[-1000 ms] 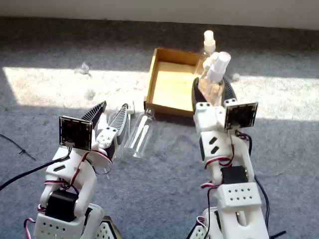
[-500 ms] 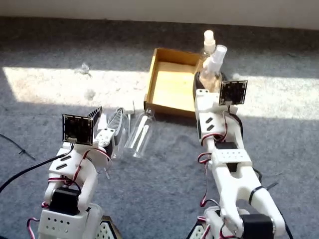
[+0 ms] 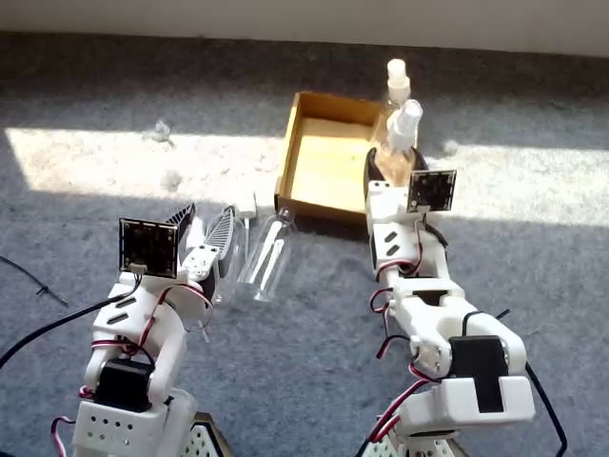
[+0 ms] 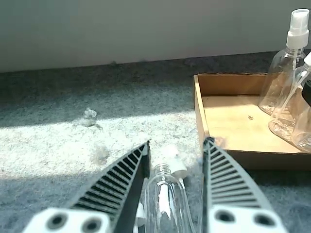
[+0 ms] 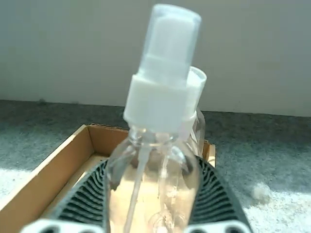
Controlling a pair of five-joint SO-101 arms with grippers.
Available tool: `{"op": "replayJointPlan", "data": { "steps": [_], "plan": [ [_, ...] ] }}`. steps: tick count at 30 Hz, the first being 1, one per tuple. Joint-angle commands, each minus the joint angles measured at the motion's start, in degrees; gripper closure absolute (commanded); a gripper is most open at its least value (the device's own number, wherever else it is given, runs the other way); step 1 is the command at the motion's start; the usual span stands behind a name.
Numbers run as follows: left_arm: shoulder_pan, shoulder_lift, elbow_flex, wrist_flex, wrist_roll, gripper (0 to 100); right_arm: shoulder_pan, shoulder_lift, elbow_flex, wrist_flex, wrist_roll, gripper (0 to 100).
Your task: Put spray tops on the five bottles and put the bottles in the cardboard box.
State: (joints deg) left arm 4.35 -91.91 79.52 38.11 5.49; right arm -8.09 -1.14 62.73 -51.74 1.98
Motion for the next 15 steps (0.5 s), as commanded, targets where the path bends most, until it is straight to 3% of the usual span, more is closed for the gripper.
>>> {"op": "replayJointPlan", "data": {
  "steps": [1, 15],
  "plan": [
    [-0.7, -0.2, -0.2, -1.2, -0.1, 83, 0.0, 0.3, -2.3, -1.4, -0.1, 99.4],
    [-0.7, -0.2, -0.2, -1.2, -0.1, 83, -0.2, 0.2, -2.4, 6.5, 0.1, 99.2]
  ]
}}
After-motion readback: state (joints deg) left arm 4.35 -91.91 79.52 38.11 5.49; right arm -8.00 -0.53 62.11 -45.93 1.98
